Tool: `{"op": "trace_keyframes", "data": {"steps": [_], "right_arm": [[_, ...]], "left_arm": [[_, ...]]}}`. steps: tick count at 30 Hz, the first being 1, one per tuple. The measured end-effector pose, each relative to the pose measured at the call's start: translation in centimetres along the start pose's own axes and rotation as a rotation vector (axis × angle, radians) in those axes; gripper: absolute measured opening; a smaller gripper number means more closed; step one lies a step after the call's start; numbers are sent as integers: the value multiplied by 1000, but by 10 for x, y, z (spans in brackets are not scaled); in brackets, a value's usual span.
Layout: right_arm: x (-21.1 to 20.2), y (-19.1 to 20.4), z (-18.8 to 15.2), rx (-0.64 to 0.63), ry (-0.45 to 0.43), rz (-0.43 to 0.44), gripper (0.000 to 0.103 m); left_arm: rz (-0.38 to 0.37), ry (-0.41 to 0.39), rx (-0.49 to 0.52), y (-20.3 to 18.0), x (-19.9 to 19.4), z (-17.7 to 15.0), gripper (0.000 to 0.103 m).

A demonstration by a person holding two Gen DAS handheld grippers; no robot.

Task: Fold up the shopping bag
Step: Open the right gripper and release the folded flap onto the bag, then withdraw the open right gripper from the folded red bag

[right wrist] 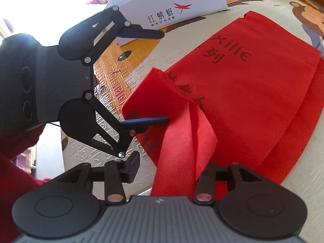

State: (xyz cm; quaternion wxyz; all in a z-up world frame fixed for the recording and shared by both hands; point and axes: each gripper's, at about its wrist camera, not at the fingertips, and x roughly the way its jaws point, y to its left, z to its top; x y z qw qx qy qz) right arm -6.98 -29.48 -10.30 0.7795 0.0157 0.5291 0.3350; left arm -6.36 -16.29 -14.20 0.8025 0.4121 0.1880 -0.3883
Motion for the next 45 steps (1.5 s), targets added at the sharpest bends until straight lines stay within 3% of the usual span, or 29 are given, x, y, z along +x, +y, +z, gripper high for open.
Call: {"op": "trace_keyframes", "data": {"steps": [4,9,14,16,18,19,20,21,22,24,26,30,33,36,39,43,45], "right_arm": [[-10,-8,-6,54,-48,16,47],[-50,-12,-24,72,-237,-58,48],[-117,16,-70,117,-704,-296,62],[-123,33,-82,78,-780,-337,62],[-119,57,-89,-54,-798,-348,59],[-111,71,-89,-135,-794,-404,50],[-96,85,-85,-193,-744,-521,26],[-82,90,-81,-227,-679,-591,13],[-68,94,-77,-259,-612,-659,8],[-50,93,-73,-294,-539,-679,8],[-32,84,-71,-289,-466,-641,8],[-21,71,-69,-278,-464,-675,9],[-14,48,-67,-199,-464,-690,11],[-4,28,-76,-114,-412,-667,14],[-3,17,-84,-83,-464,-617,14],[-3,7,-89,-53,-496,-578,14],[-3,5,-89,-29,-502,-567,14]], "left_arm": [[-19,7,-33,4,1,-2,102],[-15,0,-34,3,0,-2,103],[4,-12,-54,2,-2,-5,103],[16,-22,-49,0,-3,-6,103],[26,-30,-46,-1,-4,-7,103],[30,-34,-44,-2,-5,-8,103],[33,-38,-45,-2,-5,-8,103],[32,-42,-48,-2,-6,-9,102],[34,-51,-44,-2,-6,-10,102],[42,-79,-21,-4,-8,-14,102],[53,-103,-1,-7,-10,-16,102],[66,-129,17,-10,-12,-19,102],[77,-142,22,-12,-13,-20,102],[83,-146,4,-12,-14,-22,102],[96,-148,-2,-14,-15,-22,102],[172,-150,70,-27,-19,-17,102],[279,-175,172,-41,-23,-14,102]]}}
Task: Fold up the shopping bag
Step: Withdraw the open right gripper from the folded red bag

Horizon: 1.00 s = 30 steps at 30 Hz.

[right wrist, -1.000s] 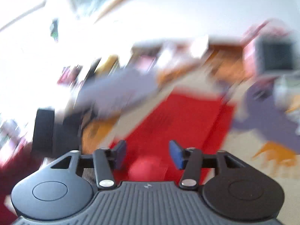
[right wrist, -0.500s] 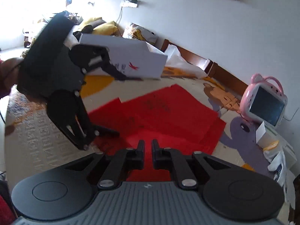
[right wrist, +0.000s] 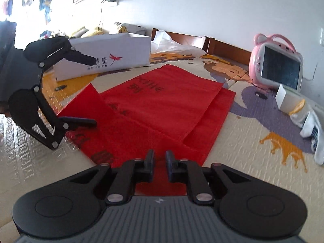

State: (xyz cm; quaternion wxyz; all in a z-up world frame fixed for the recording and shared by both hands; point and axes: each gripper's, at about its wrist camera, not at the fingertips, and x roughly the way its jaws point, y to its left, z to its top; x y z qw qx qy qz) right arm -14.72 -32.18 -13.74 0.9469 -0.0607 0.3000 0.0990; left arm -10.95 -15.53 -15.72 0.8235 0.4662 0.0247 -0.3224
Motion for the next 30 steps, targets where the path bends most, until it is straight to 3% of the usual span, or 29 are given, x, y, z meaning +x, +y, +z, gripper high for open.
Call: {"op": "trace_keyframes", "data": {"steps": [3,9,12,16,21,24,30], "right_arm": [[-1,4,1,-14,1,-12,14],[-2,8,-1,-25,-5,-29,14],[-2,6,-1,-13,-5,-22,14],[-2,5,-1,-4,-5,-17,14],[-2,3,-1,6,-4,-11,14],[-3,2,-1,13,-5,-6,14],[-2,1,-1,28,-1,-5,15]], "left_arm": [[97,-14,103,-9,-6,6,102],[222,85,94,5,14,4,102],[173,139,72,7,24,-4,102],[145,151,3,16,25,-10,102],[230,116,67,8,9,-17,102],[243,102,70,9,0,-20,102],[136,176,68,15,10,-23,102]]}}
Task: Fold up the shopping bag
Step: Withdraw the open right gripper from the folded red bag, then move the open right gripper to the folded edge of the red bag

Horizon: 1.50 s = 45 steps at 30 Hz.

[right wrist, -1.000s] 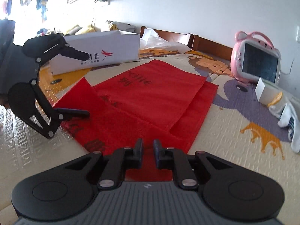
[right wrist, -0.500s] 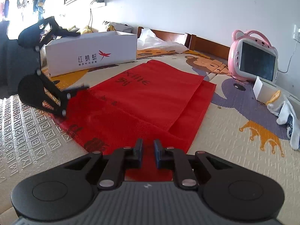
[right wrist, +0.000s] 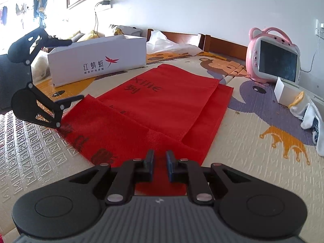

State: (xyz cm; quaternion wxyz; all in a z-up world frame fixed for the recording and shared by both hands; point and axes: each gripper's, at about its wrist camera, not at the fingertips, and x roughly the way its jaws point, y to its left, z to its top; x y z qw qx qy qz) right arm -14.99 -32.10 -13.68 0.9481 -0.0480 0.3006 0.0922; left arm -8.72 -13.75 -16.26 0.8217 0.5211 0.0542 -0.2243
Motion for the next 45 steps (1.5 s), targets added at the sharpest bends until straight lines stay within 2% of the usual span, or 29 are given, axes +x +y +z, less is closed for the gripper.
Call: {"op": "trace_keyframes", "data": {"steps": [4,6,7,11,12,14,16,19,21,28,32,33,35,37,38,39,41,42,45], "right_arm": [[0,0,0,4,2,-3,15],[0,0,0,9,3,-4,15],[0,0,0,10,2,-4,15],[-1,1,-1,12,1,-5,15],[-1,0,0,12,1,-5,15],[-1,1,-1,12,1,-4,15],[-1,3,2,18,3,-11,15],[0,1,3,21,2,-12,15],[0,-1,3,23,1,-12,15],[1,-1,2,23,1,-12,15],[1,-1,2,35,5,-14,15],[1,0,2,35,5,-14,15],[1,1,3,34,6,-16,15],[1,1,3,33,7,-18,15],[1,1,3,33,7,-18,15],[2,1,3,32,8,-19,15],[2,1,3,31,8,-20,15],[2,1,3,31,8,-22,15],[2,2,3,33,7,-25,15]], "left_arm": [[-73,32,56,5,8,7,102],[-44,9,86,7,3,9,102],[-33,-5,65,12,-1,10,102],[-108,-107,-102,37,-24,13,102],[-84,-117,-108,38,-24,15,102],[32,-104,-59,31,-16,18,102],[75,-80,-8,22,-3,19,102],[77,-75,48,7,7,16,102],[103,-72,108,-7,16,12,103],[141,-42,114,-9,46,13,103],[188,-25,100,-1,59,17,103],[169,-17,58,7,59,18,102],[55,-6,-86,30,51,21,102],[-57,-5,-190,46,43,22,102],[-160,-18,-258,56,36,21,102],[-325,-46,-358,69,24,18,102],[-495,-81,-460,80,11,14,102],[-606,-108,-523,85,3,9,102],[-772,-142,-579,83,-1,-2,102]]}}
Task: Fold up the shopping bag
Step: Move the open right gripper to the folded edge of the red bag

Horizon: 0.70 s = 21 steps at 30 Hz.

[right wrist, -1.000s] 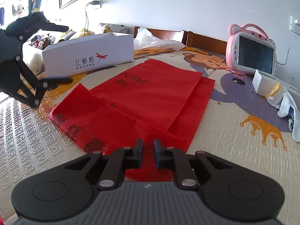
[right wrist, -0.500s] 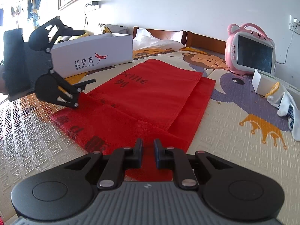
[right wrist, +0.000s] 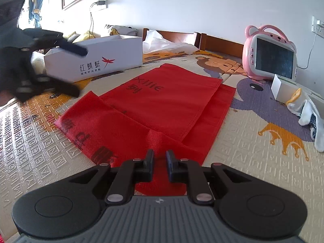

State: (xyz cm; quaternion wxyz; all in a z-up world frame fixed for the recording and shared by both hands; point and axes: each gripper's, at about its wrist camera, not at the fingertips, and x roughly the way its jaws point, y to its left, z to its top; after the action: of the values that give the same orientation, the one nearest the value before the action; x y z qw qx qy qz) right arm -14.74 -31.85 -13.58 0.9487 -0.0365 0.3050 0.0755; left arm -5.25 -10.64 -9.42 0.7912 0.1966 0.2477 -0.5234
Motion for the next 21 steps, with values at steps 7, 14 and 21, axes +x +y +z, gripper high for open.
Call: {"op": "trace_keyframes", "data": {"steps": [7,14,21], "right_arm": [[0,0,1,2,6,-1,15],[0,0,1,8,8,-2,15],[-10,6,3,-99,-15,-22,29]], "left_arm": [[-73,57,-31,7,17,-12,102],[-114,172,-86,21,46,-20,102],[-53,207,-17,9,55,-23,103]]}}
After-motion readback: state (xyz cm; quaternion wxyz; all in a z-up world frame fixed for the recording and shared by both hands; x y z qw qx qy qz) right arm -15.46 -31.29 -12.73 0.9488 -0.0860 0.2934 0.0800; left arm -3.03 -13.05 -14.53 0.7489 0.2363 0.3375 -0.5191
